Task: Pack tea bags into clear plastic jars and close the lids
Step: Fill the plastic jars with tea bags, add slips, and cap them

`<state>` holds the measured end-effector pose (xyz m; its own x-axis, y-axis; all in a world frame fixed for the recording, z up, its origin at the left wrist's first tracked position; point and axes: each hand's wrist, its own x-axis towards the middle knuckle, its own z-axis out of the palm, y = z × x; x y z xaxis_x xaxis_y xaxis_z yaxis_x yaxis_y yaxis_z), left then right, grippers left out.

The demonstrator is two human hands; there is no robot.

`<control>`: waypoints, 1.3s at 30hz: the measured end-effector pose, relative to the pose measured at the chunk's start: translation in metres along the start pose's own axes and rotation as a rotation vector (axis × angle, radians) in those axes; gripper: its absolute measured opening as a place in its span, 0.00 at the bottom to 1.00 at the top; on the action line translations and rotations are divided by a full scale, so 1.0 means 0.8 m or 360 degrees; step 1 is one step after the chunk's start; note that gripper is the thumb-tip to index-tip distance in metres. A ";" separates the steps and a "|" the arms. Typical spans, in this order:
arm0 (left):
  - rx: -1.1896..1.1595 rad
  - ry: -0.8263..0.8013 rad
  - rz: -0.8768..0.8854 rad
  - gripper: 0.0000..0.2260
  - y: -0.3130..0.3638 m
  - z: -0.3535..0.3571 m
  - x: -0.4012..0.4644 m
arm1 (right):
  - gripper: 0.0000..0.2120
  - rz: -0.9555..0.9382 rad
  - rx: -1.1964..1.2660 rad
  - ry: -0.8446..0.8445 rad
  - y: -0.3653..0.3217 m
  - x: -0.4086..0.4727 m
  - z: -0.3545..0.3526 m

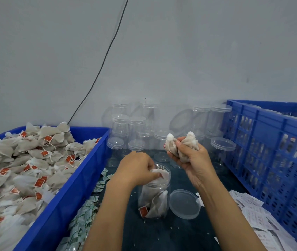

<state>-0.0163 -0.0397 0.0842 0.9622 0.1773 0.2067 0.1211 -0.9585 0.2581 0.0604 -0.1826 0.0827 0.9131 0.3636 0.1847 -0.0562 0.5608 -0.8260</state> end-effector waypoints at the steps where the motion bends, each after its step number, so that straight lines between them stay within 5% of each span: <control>1: 0.0018 0.0036 0.0012 0.12 0.002 0.000 0.000 | 0.04 0.0006 -0.0005 -0.0004 0.000 0.000 0.000; 7: 0.0082 0.0109 0.0063 0.02 0.010 -0.005 -0.001 | 0.03 0.0017 -0.0075 -0.0054 -0.005 -0.003 0.003; 11: 0.0384 -0.0050 0.0113 0.08 0.020 0.001 -0.003 | 0.03 0.0031 -0.0100 -0.0106 -0.007 -0.007 0.006; 14: 0.0080 -0.0065 0.0056 0.10 0.026 0.001 0.000 | 0.02 0.0067 -0.0113 -0.0107 -0.007 -0.007 0.005; 17: -0.0355 0.0331 -0.0051 0.08 0.021 -0.009 0.001 | 0.03 0.0110 -0.0060 -0.0126 -0.008 -0.007 0.005; 21: -0.1048 0.0247 0.0066 0.14 0.014 -0.018 -0.006 | 0.04 0.0160 -0.0102 -0.0167 -0.006 -0.008 0.008; 29: -0.0097 0.0514 -0.0137 0.11 0.002 -0.020 -0.011 | 0.08 -0.0019 -0.0667 -0.0112 0.003 -0.014 0.011; 36: 0.0143 0.0037 -0.0063 0.15 0.004 -0.011 -0.008 | 0.14 -0.0378 -0.1129 0.0052 0.007 -0.009 0.010; 39: 0.0059 0.0019 -0.0046 0.16 0.005 -0.010 -0.007 | 0.10 -0.0442 -0.1199 0.0049 0.007 -0.007 0.008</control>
<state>-0.0233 -0.0431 0.0918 0.9551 0.2077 0.2112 0.1582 -0.9605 0.2288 0.0521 -0.1767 0.0806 0.8649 0.2579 0.4306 0.4524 -0.0290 -0.8914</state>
